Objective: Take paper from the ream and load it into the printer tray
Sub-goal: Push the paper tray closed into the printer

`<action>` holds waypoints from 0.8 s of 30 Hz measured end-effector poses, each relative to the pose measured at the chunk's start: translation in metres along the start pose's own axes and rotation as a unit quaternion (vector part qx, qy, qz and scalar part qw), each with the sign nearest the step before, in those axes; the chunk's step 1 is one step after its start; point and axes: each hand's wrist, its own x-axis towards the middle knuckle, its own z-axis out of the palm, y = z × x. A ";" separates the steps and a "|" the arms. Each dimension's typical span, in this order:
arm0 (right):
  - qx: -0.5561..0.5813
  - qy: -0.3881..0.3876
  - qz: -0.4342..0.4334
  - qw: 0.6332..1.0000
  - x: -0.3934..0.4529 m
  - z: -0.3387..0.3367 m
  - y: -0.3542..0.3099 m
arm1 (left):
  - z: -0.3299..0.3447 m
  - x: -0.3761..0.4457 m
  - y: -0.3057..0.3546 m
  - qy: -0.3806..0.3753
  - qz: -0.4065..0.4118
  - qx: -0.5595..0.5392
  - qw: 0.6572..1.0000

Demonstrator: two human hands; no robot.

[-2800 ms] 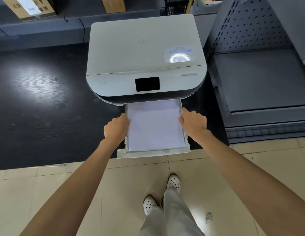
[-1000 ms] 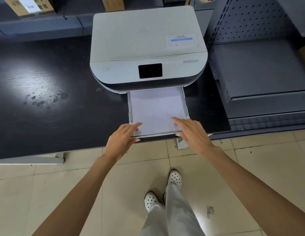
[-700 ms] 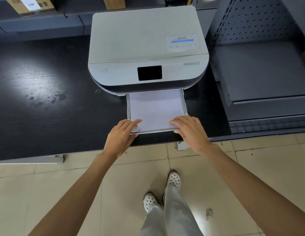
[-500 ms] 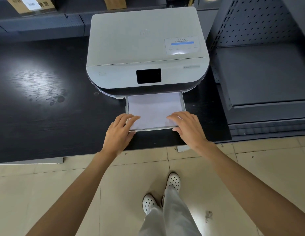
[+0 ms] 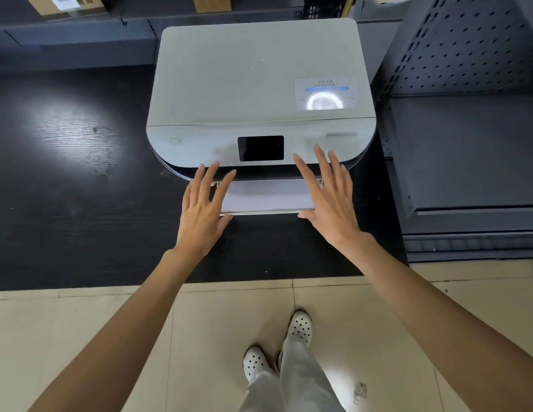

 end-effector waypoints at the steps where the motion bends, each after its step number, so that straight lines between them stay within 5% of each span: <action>1: -0.008 0.004 -0.002 1.000 0.004 -0.001 0.000 | -0.001 0.005 -0.001 0.000 -0.001 0.006 1.000; 24: -0.078 0.008 -0.029 0.996 0.066 -0.007 0.010 | -0.010 0.072 -0.007 0.003 -0.007 0.095 0.995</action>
